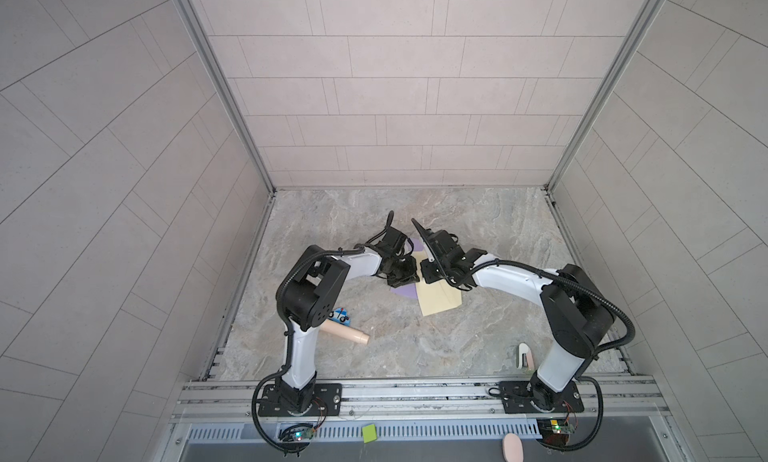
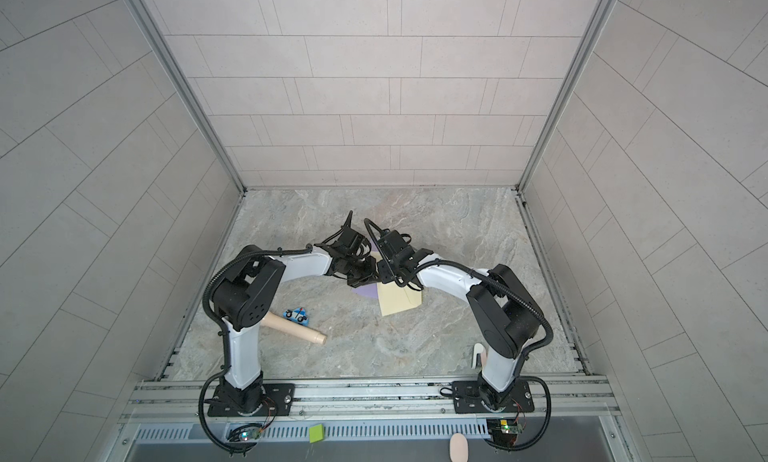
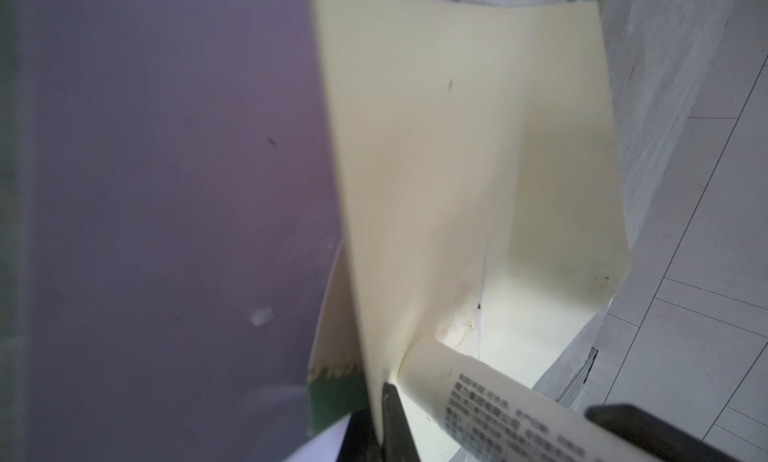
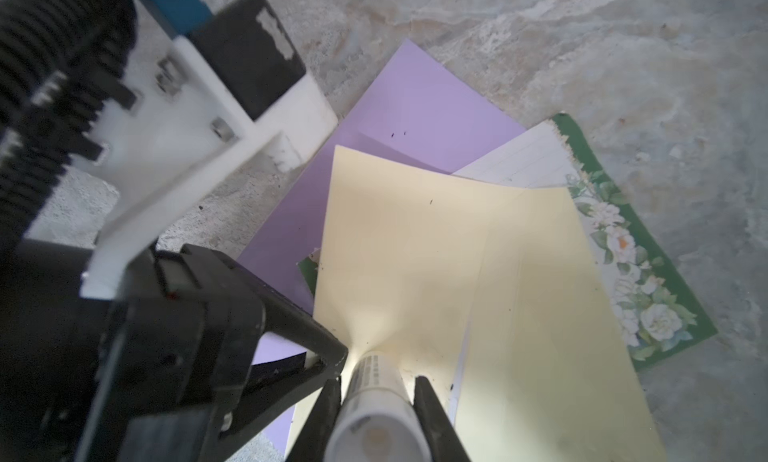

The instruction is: Place the letter into the envelope and seal it

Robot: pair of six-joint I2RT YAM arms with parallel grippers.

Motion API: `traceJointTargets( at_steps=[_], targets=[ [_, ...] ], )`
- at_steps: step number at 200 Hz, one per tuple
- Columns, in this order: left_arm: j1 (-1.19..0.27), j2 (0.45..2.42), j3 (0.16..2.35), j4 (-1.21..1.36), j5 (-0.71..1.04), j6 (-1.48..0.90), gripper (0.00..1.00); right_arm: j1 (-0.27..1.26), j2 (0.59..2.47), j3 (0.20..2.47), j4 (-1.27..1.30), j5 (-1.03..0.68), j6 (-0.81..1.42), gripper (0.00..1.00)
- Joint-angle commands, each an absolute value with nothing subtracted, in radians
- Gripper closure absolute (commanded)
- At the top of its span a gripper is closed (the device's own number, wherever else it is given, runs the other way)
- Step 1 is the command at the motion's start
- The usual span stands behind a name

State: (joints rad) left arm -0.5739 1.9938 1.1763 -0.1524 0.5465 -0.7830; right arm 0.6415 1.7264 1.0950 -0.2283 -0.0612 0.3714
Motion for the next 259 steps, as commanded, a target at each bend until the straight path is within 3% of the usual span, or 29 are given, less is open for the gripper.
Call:
traceJointTargets(
  at_steps=[1, 42, 78, 111, 140, 182, 229, 259],
  targets=[
    [-0.582, 2.021, 1.181, -0.209, 0.508, -0.764, 1.00, 0.647, 1.742, 1.074, -0.247, -0.026, 0.383, 1.00],
    [-0.582, 2.018, 1.174, -0.209, 0.498, -0.764, 1.00, 0.632, 1.743, 1.054, -0.293, 0.136, 0.392, 1.00],
    [-0.584, 2.019, 1.168, -0.210, 0.502, -0.759, 1.00, 0.607, 1.752, 1.062, -0.303, 0.146, 0.401, 1.00],
    [-0.584, 2.017, 1.163, -0.213, 0.496, -0.758, 1.00, 0.607, 1.741, 1.081, -0.308, 0.105, 0.401, 1.00],
    [-0.584, 2.018, 1.166, -0.213, 0.492, -0.760, 1.00, 0.577, 1.616, 1.090, -0.299, 0.012, 0.419, 1.00],
    [-0.583, 2.027, 1.173, -0.216, 0.499, -0.755, 1.00, 0.395, 1.441, 1.129, -0.422, -0.072, 0.497, 1.00],
    [-0.583, 2.031, 1.181, -0.218, 0.502, -0.746, 1.00, 0.210, 1.579, 1.289, -0.891, -0.123, 0.431, 1.00],
    [-0.583, 2.034, 1.192, -0.227, 0.503, -0.736, 1.00, 0.194, 1.681, 1.247, -0.886, -0.172, 0.436, 1.00]
  ],
)
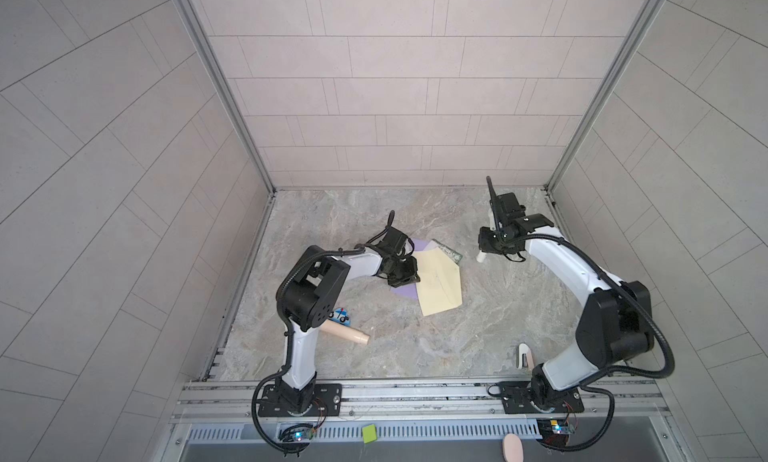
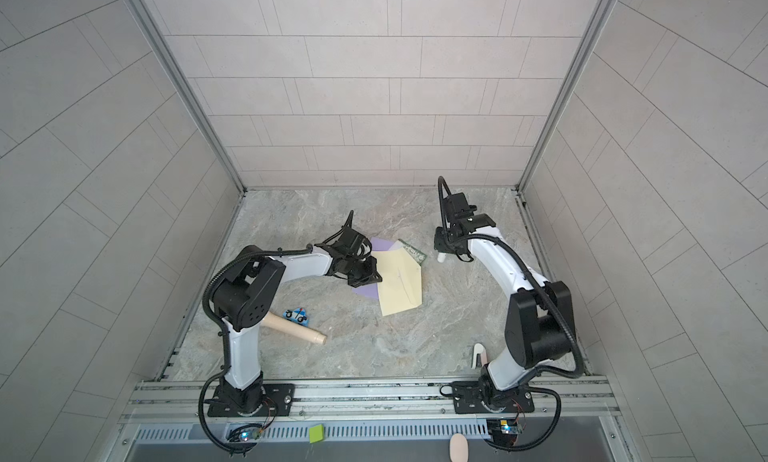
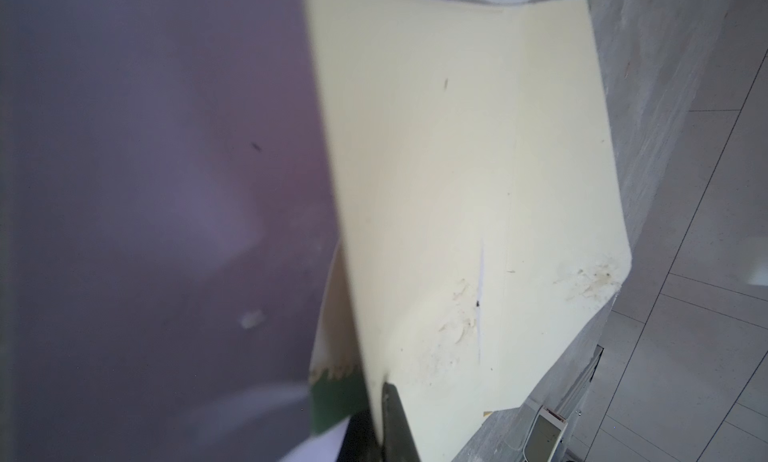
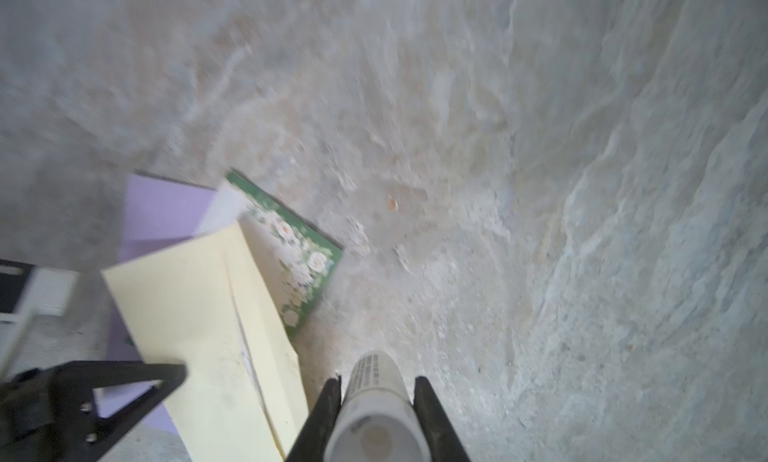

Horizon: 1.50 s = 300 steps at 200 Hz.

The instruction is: Place the letter into the envelope and seal it

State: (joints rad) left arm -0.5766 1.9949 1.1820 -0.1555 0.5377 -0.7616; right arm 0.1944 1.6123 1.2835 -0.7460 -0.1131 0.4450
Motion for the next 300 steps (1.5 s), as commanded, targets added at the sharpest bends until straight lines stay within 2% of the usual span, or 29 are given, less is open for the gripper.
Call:
traceJointTargets(
  at_steps=[1, 47, 97, 136, 159, 249, 300],
  targets=[
    [-0.583, 2.034, 1.193, -0.228, 0.503, -0.736, 1.00, 0.195, 1.684, 1.246, -0.885, -0.176, 0.437, 1.00],
    [-0.584, 2.022, 1.190, -0.239, 0.500, -0.730, 1.00, 0.198, 1.769, 1.166, -0.698, -0.376, 0.486, 0.98],
    [-0.586, 2.019, 1.189, -0.241, 0.499, -0.730, 1.00, 0.203, 1.833, 1.167, -0.645, -0.382, 0.488, 0.82],
    [-0.586, 2.019, 1.186, -0.241, 0.497, -0.730, 1.00, 0.209, 1.859, 1.164, -0.621, -0.366, 0.497, 0.63],
    [-0.586, 2.019, 1.185, -0.241, 0.497, -0.730, 1.00, 0.217, 1.866, 1.166, -0.612, -0.361, 0.500, 0.59],
    [-0.586, 2.019, 1.171, -0.244, 0.491, -0.730, 1.00, 0.315, 1.820, 1.224, -0.640, -0.297, 0.462, 0.57],
    [-0.586, 2.023, 1.173, -0.244, 0.490, -0.730, 1.00, 0.404, 1.817, 1.305, -0.712, -0.167, 0.411, 0.57]
  ],
)
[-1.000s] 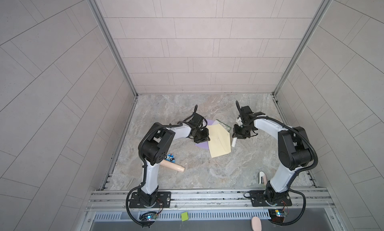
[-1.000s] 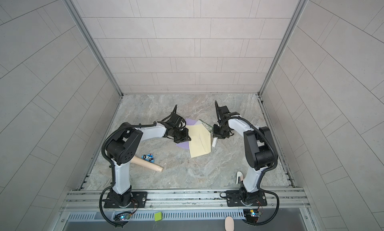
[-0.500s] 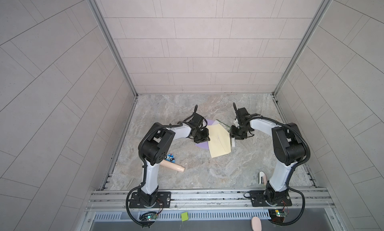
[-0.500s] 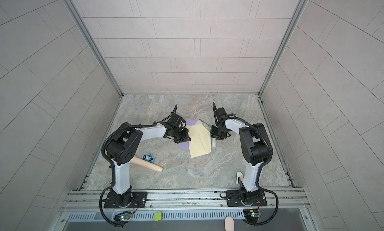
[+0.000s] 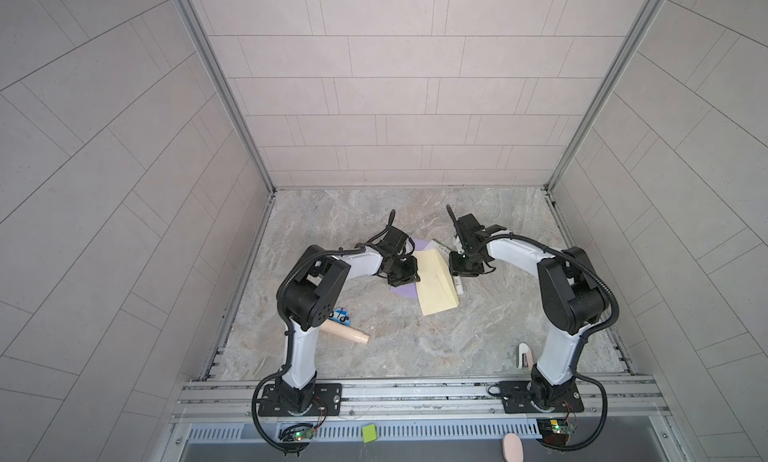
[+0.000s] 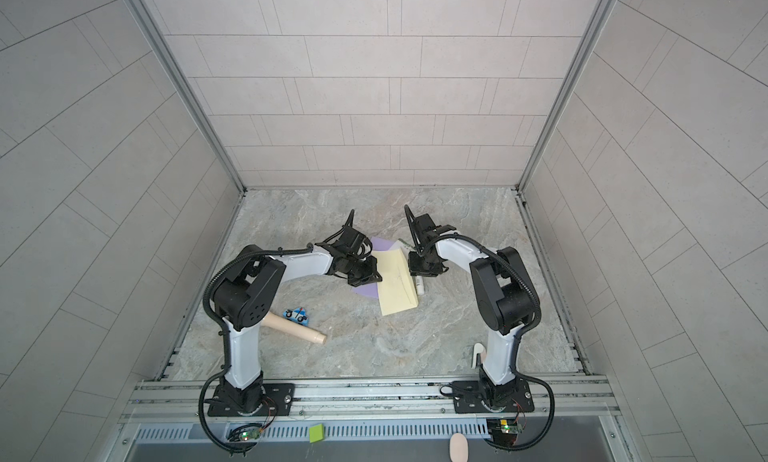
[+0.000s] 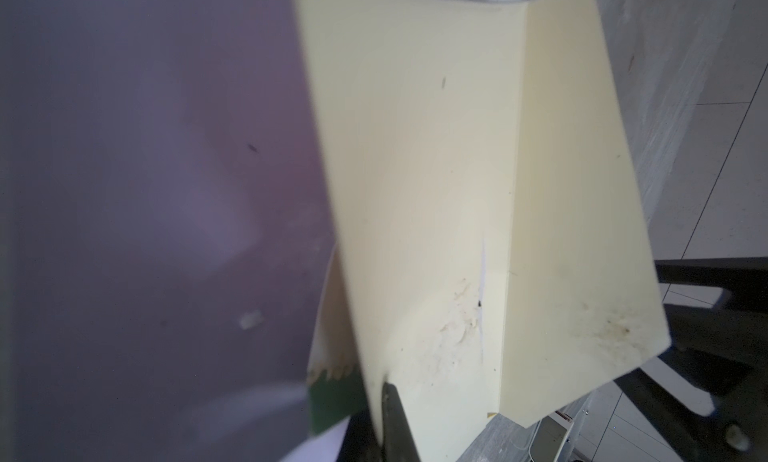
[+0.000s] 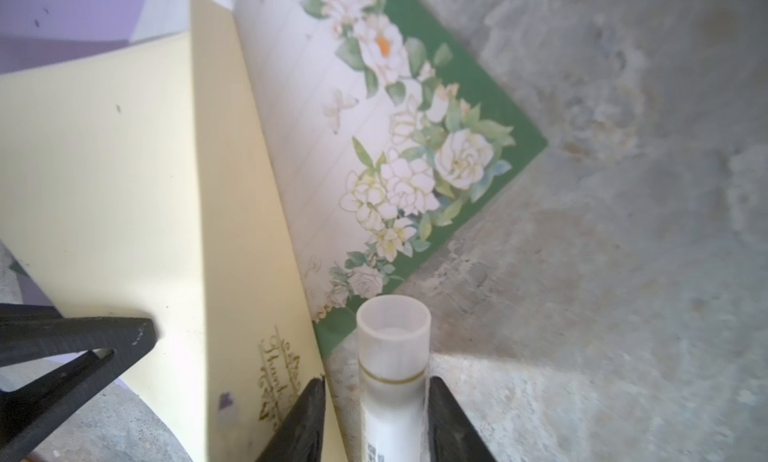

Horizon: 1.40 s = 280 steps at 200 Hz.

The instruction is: Place the letter into the envelope and seal it

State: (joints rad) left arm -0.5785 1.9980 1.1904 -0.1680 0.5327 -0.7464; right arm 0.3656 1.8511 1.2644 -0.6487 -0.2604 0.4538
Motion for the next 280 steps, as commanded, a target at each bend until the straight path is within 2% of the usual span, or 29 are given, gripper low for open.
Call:
traceJointTargets(
  at_steps=[1, 30, 67, 108, 202, 280],
  targets=[
    [-0.586, 2.023, 1.172, -0.244, 0.490, -0.730, 1.00, 0.405, 1.817, 1.307, -0.712, -0.165, 0.411, 0.57],
    [-0.586, 2.026, 1.174, -0.245, 0.489, -0.730, 1.00, 0.432, 1.848, 1.330, -0.697, -0.183, 0.407, 0.58],
    [-0.586, 2.029, 1.176, -0.244, 0.489, -0.730, 1.00, 0.457, 1.888, 1.342, -0.642, -0.258, 0.402, 0.73],
    [-0.586, 2.028, 1.172, -0.244, 0.486, -0.730, 1.00, 0.491, 1.945, 1.355, -0.636, -0.323, 0.405, 0.81],
    [-0.586, 2.028, 1.174, -0.244, 0.486, -0.730, 1.00, 0.505, 2.052, 1.347, -0.652, -0.347, 0.438, 0.84],
    [-0.587, 2.033, 1.191, -0.244, 0.496, -0.730, 1.00, 0.575, 2.153, 1.411, -0.700, -0.229, 0.423, 0.89]
  ],
)
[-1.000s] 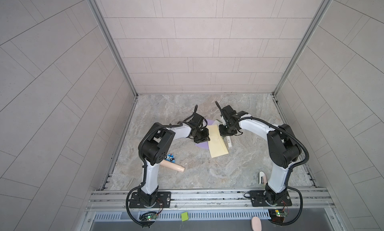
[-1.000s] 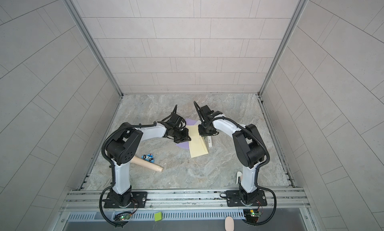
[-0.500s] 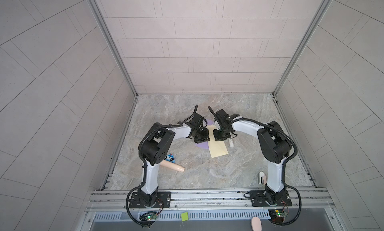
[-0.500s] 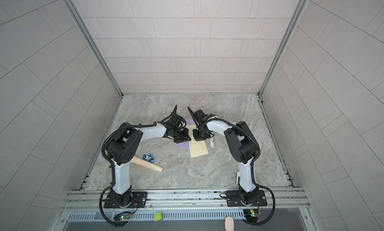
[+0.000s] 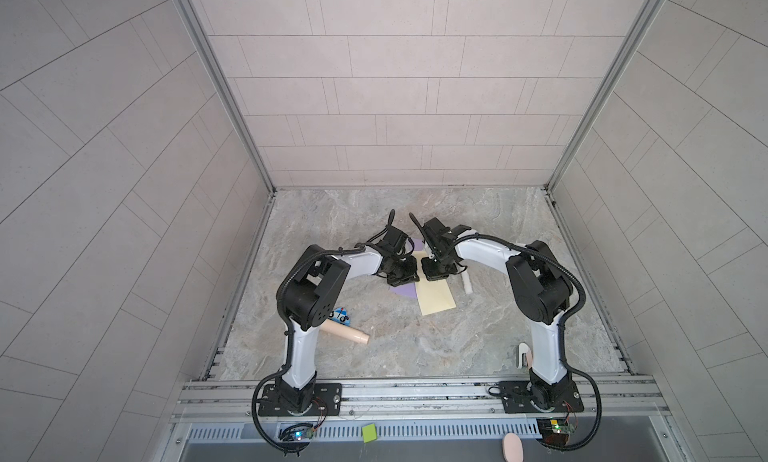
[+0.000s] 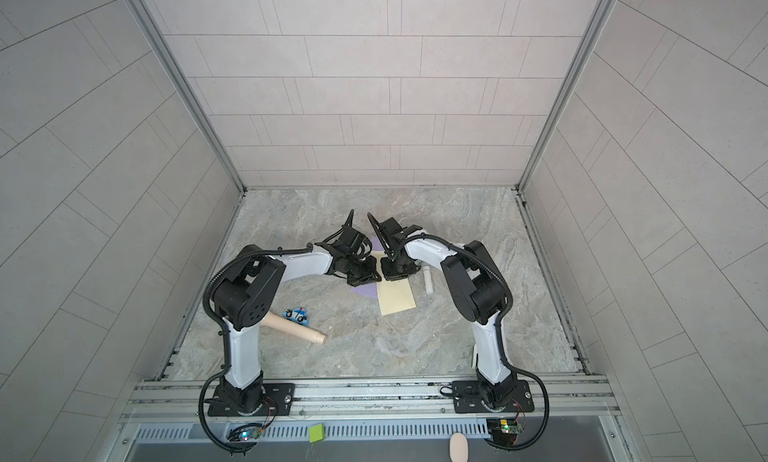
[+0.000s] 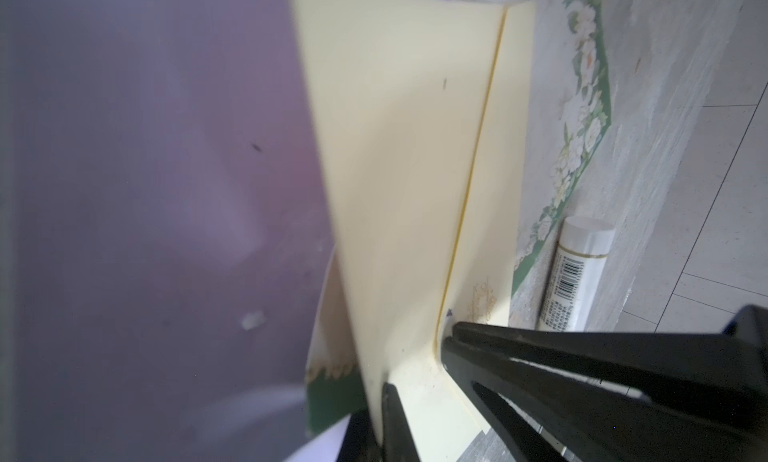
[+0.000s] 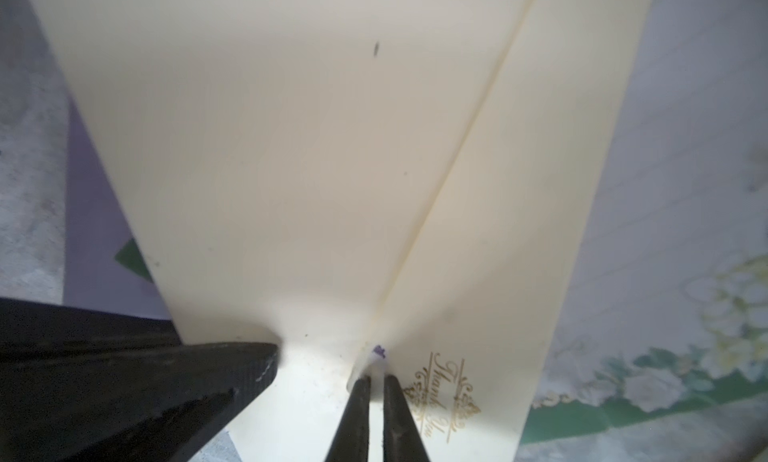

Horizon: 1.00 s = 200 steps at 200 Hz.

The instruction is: Place the letter into the envelope and seal it

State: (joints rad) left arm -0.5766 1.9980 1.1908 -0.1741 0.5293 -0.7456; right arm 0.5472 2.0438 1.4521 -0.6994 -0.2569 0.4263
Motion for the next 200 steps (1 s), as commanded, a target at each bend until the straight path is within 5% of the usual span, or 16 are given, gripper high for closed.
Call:
traceJointTargets(
  at_steps=[1, 39, 108, 200],
  targets=[
    [-0.587, 2.032, 1.190, -0.244, 0.496, -0.730, 1.00, 0.575, 2.154, 1.411, -0.699, -0.229, 0.423, 0.89],
    [-0.587, 2.035, 1.194, -0.253, 0.496, -0.730, 1.00, 0.579, 2.157, 1.420, -0.703, -0.270, 0.404, 0.91],
    [-0.587, 2.043, 1.200, -0.252, 0.500, -0.730, 1.00, 0.516, 1.795, 1.211, -0.456, -0.337, 0.389, 0.93],
    [-0.589, 2.035, 1.197, -0.253, 0.496, -0.730, 1.00, 0.482, 1.929, 1.205, -0.447, -0.441, 0.411, 0.93]
  ],
)
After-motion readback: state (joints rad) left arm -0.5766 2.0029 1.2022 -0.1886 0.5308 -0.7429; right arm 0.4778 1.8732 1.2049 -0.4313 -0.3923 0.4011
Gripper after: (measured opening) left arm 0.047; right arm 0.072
